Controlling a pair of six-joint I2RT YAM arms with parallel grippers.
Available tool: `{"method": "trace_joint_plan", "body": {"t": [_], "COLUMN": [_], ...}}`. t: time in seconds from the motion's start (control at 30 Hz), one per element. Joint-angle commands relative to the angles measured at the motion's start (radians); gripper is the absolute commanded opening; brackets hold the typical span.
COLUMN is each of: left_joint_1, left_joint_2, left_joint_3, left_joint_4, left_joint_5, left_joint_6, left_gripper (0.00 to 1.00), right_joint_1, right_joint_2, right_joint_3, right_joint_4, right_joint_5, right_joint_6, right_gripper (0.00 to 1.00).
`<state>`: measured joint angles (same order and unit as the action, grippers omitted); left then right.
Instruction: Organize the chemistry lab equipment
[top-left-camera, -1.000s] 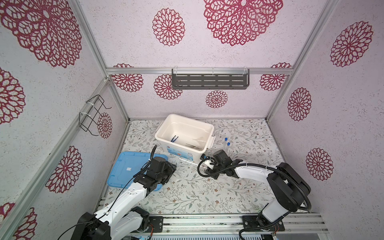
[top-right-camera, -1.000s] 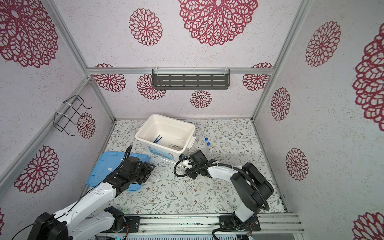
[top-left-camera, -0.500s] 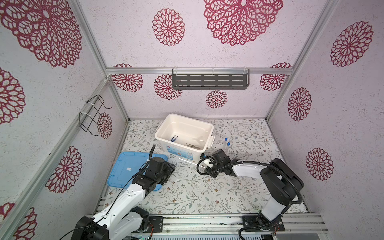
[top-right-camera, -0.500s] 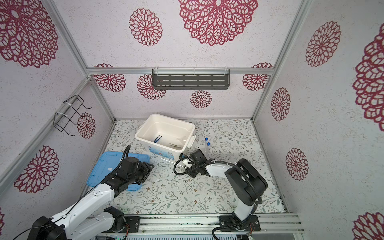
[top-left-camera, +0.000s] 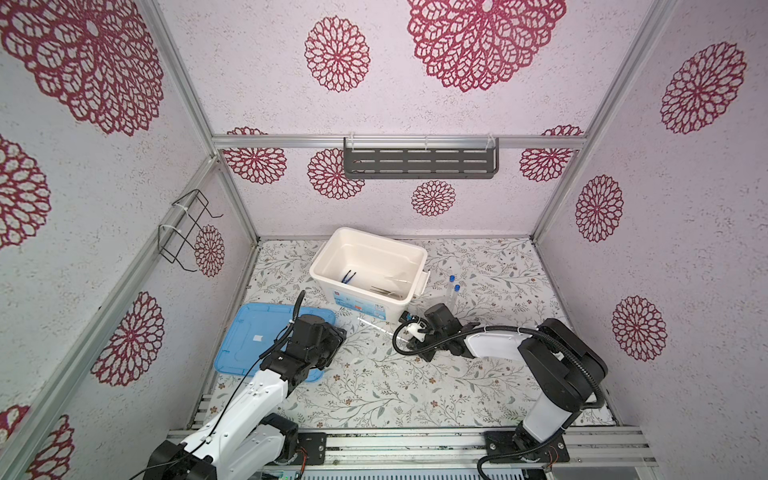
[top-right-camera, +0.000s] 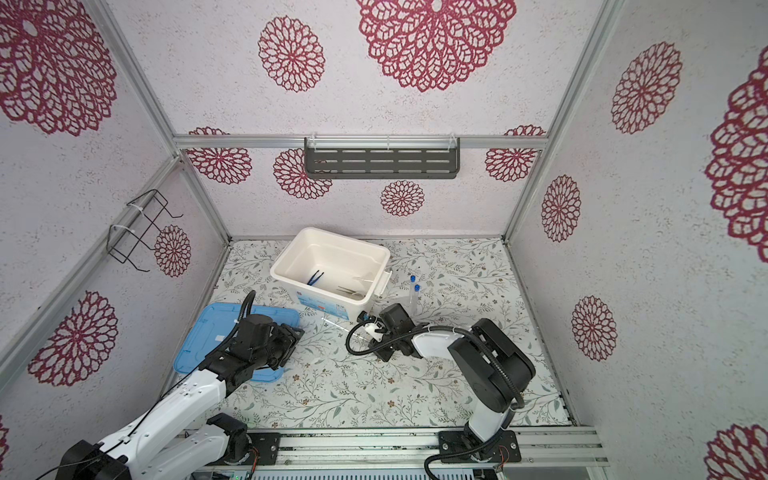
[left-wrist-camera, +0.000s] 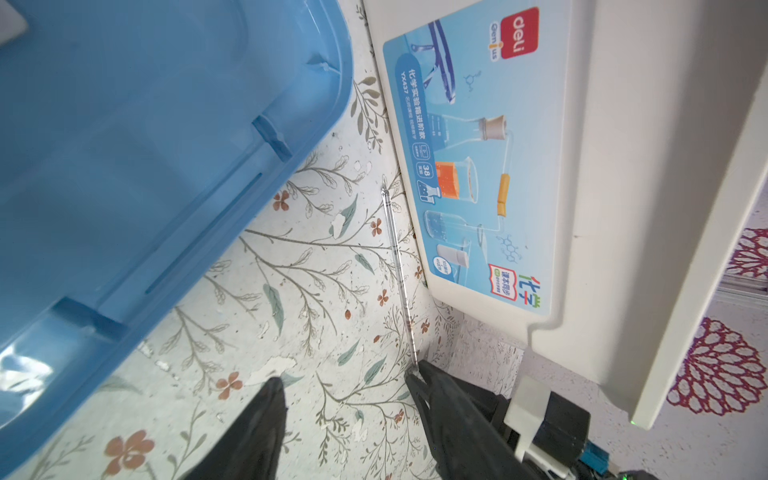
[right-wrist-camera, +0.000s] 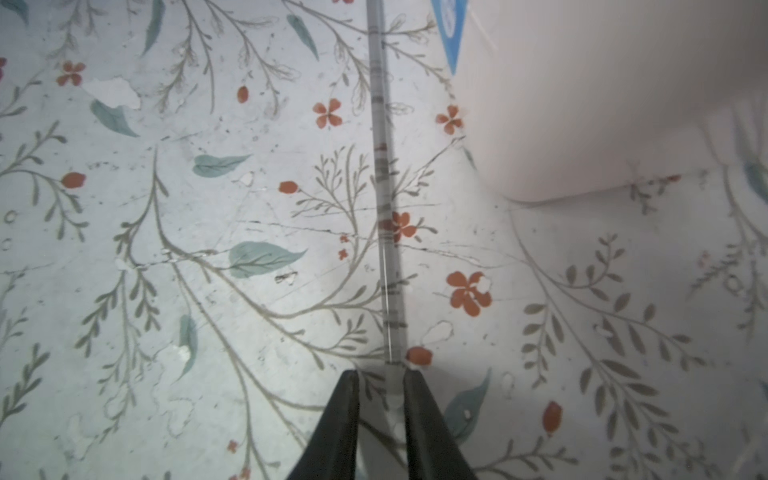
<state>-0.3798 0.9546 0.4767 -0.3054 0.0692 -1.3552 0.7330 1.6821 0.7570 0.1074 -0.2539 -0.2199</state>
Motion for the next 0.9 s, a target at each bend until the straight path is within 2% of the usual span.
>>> {"method": "trace_joint_plan", "body": {"t": [0.0, 0.2, 0.37, 0.53, 0.67, 0.73, 0.87], "left_joint_1": [0.017, 0.033, 0.046, 0.072, 0.116, 0.144, 0.221], "left_joint_2": [-0.023, -0.059, -0.089, -0.131, -0.178, -0.194, -0.195], "left_joint_3": [-0.012, -0.024, -0.036, -0.032, -0.036, -0.024, 0.014], "left_joint_4": [-0.033, -0.064, -0.072, -0.107, -0.090, -0.099, -0.153], "left_joint_5": [-0.001, 0.003, 0.009, 0.018, 0.031, 0.036, 0.074], "left_joint_6": [0.019, 0.030, 0.025, 0.032, 0.008, 0.022, 0.083], "left_gripper": [0.59, 0.60, 0.61, 0.63, 0.66, 0.67, 0.69], "right_joint_1": [0.022, 0.052, 0.063, 0.091, 0.133, 0.163, 0.221], "right_joint_2": [-0.037, -0.066, -0.020, 0.011, -0.025, -0.015, 0.080], "right_joint_3": [-0.026, -0.033, 0.021, 0.138, 0.194, 0.264, 0.480], "right_joint_4": [-0.056, -0.106, -0.161, -0.360, -0.491, -0.581, -0.793], "right_joint_5": [-0.018, -0.045, -0.031, 0.007, 0.022, 0.035, 0.136], "right_joint_6": [0.035, 0.056, 0.050, 0.027, 0.039, 0.033, 0.031], "right_gripper": [0.21, 0.21, 0.22, 0.26, 0.36, 0.38, 0.40]}}
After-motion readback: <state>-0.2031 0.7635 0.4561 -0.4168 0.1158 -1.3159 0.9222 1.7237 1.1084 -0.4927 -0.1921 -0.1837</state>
